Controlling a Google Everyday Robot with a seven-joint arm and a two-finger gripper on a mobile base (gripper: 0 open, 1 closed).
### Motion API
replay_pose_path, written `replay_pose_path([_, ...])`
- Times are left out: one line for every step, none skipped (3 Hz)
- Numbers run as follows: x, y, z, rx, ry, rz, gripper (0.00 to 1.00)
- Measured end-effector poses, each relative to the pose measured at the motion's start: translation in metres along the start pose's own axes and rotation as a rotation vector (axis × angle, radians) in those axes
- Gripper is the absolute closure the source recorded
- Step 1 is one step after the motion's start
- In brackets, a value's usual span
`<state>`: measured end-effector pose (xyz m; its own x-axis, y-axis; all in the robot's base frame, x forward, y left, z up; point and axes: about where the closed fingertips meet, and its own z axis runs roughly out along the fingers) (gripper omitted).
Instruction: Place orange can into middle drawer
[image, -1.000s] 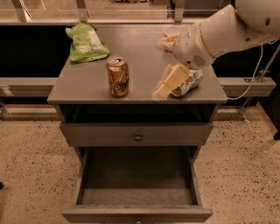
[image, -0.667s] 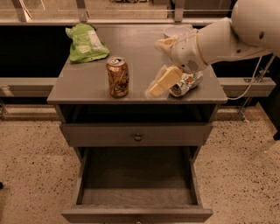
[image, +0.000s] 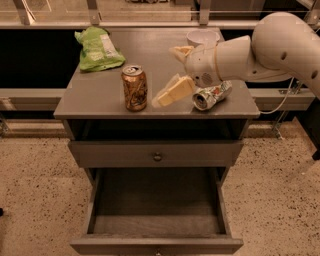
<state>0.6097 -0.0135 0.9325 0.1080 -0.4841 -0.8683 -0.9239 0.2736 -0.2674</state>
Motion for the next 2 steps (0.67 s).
replay_pose_path([-0.011,-0.007,0.026,-0.021,-0.039,0.015,0.0])
replay_pose_path([-0.032,-0.005,0.073,-0.106,-0.098,0.036,0.0])
